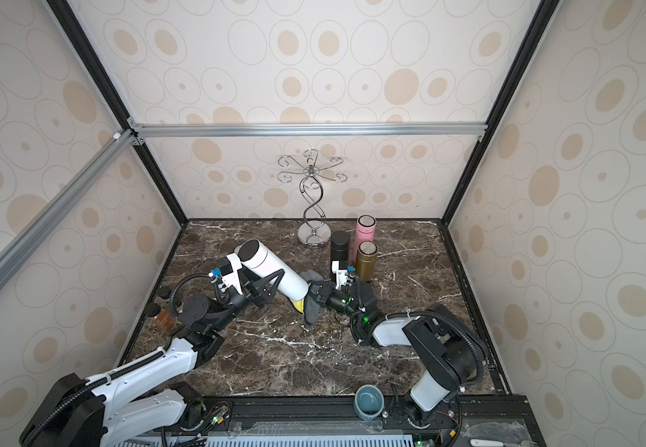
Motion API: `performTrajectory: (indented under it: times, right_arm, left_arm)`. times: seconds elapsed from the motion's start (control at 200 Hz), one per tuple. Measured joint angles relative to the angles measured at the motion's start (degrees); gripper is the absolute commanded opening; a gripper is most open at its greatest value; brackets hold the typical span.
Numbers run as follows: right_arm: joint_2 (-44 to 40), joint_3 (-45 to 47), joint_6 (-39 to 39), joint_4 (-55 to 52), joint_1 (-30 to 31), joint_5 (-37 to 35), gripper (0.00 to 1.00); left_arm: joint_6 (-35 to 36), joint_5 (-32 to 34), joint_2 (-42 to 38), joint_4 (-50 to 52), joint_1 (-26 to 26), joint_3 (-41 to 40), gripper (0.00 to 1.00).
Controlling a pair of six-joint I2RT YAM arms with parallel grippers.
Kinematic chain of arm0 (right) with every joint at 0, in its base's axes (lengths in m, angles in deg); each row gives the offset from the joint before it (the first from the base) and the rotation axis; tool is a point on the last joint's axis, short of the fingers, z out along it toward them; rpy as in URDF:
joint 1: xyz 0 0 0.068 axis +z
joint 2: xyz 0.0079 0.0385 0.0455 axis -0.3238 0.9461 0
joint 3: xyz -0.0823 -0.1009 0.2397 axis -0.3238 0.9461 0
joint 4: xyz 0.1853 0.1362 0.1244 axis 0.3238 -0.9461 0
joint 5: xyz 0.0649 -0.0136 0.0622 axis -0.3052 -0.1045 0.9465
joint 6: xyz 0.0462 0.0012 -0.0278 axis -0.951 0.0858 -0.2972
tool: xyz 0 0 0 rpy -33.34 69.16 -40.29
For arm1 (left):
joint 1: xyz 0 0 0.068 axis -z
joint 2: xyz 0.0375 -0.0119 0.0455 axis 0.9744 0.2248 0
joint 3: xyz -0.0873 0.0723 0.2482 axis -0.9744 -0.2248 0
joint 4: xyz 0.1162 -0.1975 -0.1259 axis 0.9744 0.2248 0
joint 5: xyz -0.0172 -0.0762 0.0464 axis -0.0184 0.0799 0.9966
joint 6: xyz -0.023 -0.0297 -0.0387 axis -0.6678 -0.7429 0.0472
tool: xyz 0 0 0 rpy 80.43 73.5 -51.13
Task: Wipe the surface of the thermos
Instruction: Wipe the dirt from the surface of the thermos.
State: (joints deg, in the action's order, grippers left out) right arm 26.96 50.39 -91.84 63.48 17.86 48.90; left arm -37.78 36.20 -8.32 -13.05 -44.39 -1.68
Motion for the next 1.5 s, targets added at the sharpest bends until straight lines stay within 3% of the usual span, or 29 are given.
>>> performTrajectory:
  times: [0.245,0.62,0.75,0.955,1.161,1.501]
  right_arm:
    - [-2.0,0.4,0.1,-2.6,0.8,-0.1,0.0]
    - [-19.1,3.1,3.6,-14.9,1.6,-0.9,0.0]
    - [-21.4,4.3,4.5,-17.2,1.6,-3.4,0.0]
    - [-16.3,7.1,4.1,-18.8,1.4,-8.1,0.0]
    - [-3.5,5.9,0.9,-10.0,1.9,-8.3,0.0]
    - [6.0,-4.4,-1.0,-2.6,11.3,-10.2,0.0]
  left_arm:
    - [2.7,3.0,-0.3,0.7,0.1,0.0,0.0]
    - [7.0,7.8,-1.2,3.2,0.1,-1.6,0.0]
    - [6.7,7.6,-1.2,3.3,0.1,-2.3,0.0]
    - [5.0,7.2,-2.3,2.6,0.1,-2.4,0.0]
    - [2.8,7.9,-4.3,-0.5,0.1,-2.7,0.0]
    - [1.9,11.7,-1.0,-4.7,0.3,-2.7,0.0]
